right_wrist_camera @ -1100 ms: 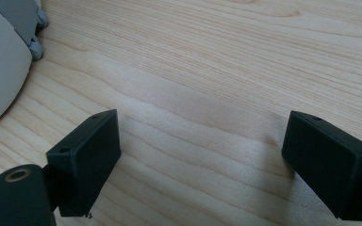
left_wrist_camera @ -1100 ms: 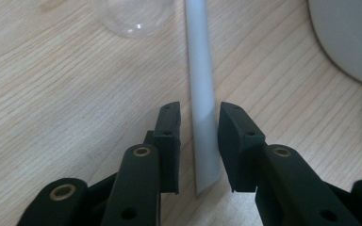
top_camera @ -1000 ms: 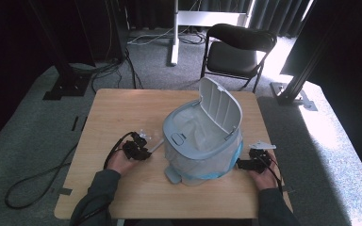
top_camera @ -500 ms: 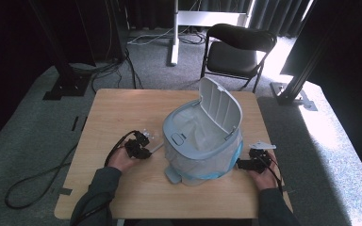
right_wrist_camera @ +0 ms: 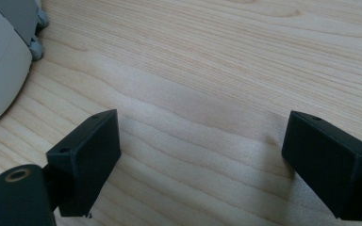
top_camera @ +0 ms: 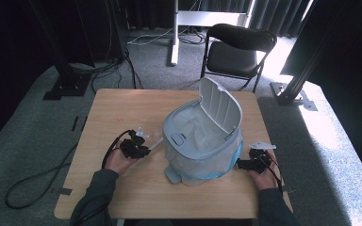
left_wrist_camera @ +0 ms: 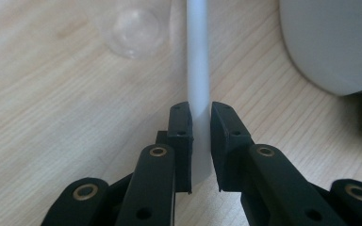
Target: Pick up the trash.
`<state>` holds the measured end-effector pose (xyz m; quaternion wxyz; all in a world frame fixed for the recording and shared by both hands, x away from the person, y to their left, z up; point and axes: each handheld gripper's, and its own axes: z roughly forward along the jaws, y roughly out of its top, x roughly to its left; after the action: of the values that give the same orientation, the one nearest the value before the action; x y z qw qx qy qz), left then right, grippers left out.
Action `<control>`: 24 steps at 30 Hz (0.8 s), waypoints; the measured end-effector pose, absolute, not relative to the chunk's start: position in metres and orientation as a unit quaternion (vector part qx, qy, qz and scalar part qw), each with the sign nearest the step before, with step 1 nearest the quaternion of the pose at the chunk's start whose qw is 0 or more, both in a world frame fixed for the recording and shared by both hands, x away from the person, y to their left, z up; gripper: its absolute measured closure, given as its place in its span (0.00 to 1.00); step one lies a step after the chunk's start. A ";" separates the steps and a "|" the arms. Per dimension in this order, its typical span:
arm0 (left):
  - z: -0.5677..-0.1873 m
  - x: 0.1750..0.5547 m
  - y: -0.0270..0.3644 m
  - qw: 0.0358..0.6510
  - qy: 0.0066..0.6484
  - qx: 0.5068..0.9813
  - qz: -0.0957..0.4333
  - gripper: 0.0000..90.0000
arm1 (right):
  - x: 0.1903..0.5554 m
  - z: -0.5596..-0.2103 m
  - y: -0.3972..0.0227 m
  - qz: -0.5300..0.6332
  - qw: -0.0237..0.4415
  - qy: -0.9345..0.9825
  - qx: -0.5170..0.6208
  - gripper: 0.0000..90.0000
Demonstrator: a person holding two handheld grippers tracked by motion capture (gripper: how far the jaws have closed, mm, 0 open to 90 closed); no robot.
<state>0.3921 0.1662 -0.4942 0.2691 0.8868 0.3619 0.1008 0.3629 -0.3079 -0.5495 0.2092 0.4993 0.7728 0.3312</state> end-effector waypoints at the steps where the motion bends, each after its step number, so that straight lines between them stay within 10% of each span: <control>1: -0.492 0.392 0.167 0.275 0.363 0.885 0.100 0.88 | 0.363 -0.549 -0.308 0.331 0.209 0.773 0.499 0.12; 24: -0.457 0.374 0.181 0.336 0.363 0.859 0.134 0.88 | 0.363 -0.549 -0.308 0.331 0.209 0.773 0.499 0.12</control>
<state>0.3742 0.1809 -0.4573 0.3356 0.8588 0.3632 0.1337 0.3629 -0.3079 -0.5495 0.2092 0.4993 0.7728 0.3312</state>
